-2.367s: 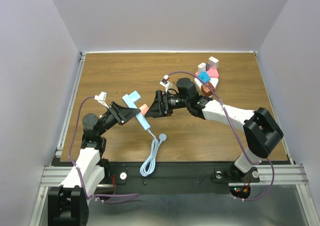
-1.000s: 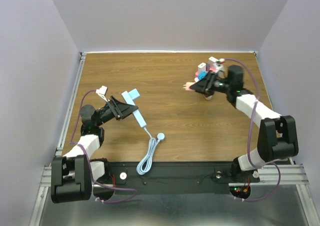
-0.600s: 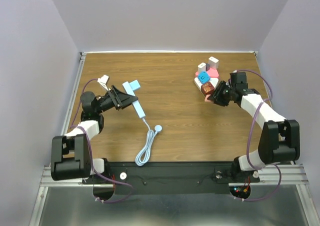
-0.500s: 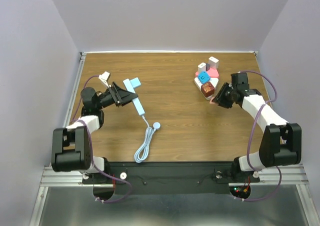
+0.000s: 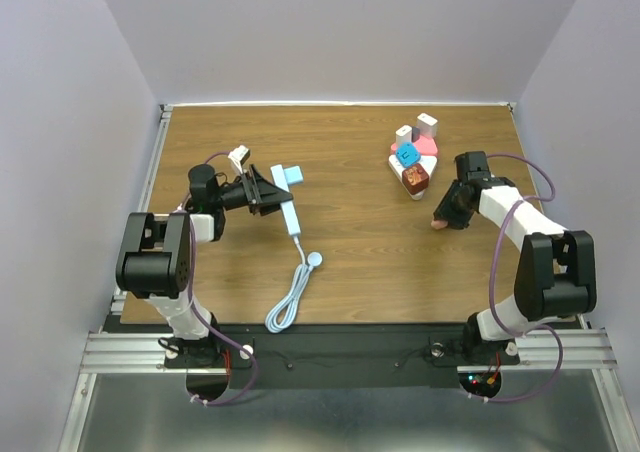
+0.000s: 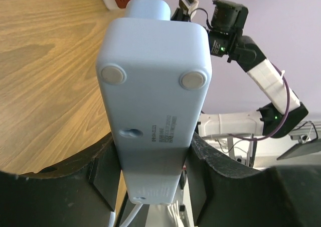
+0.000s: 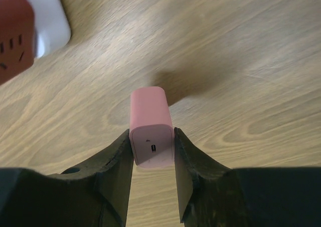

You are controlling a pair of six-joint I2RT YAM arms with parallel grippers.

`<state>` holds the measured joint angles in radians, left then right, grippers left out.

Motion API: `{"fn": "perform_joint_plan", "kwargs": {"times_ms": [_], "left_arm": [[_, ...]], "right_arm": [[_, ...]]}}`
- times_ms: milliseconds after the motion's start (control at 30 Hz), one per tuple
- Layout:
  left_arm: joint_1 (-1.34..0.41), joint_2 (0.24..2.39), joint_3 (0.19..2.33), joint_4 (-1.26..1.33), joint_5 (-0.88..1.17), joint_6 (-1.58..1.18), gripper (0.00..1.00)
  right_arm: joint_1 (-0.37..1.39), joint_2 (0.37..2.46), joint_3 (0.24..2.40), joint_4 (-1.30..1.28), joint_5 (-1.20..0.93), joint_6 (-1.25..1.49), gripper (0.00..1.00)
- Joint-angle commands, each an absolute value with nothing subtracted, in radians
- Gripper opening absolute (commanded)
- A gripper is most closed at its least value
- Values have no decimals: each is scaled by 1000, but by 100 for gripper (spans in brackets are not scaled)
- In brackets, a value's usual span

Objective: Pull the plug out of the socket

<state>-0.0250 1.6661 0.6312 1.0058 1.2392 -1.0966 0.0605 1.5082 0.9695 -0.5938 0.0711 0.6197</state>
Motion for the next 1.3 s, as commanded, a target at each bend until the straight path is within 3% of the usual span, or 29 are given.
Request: {"fn": "perform_joint_plan", "kwargs": {"times_ms": [0, 33, 100, 133, 233, 333, 467, 567, 600, 667, 1000, 1267], "left_arm": [[-63, 1664, 686, 1074, 1312, -1101, 0], [-64, 1670, 686, 1074, 1310, -1100, 0], [-69, 1678, 686, 1075, 1310, -1098, 0], [-72, 1687, 686, 1075, 1312, -1100, 0], [-83, 1701, 687, 1075, 1313, -1098, 0], [-94, 1710, 696, 1075, 1318, -1097, 0], [-112, 1713, 707, 1075, 1325, -1097, 0], [-149, 1712, 718, 1075, 1341, -1095, 0], [-162, 1712, 721, 1075, 1351, -1094, 0], [-186, 1712, 730, 1075, 1359, -1092, 0], [-310, 1681, 767, 1091, 1405, -1086, 0], [-362, 1689, 802, 1101, 1419, -1106, 0]], "right_arm": [[57, 1511, 973, -592, 178, 661, 9], [52, 1512, 974, -594, 181, 664, 24], [54, 1520, 974, -604, 187, 670, 42], [54, 1520, 976, -613, 192, 673, 56], [52, 1493, 986, -640, 202, 684, 80], [51, 1459, 1017, -681, 221, 687, 93], [52, 1379, 1083, -683, 125, 645, 92], [54, 1350, 1092, -554, -302, 543, 86], [55, 1356, 1089, -520, -574, 542, 84], [96, 1388, 1091, -453, -746, 535, 81], [275, 1477, 1117, -183, -988, 555, 83], [344, 1537, 1152, -127, -1015, 542, 83]]}}
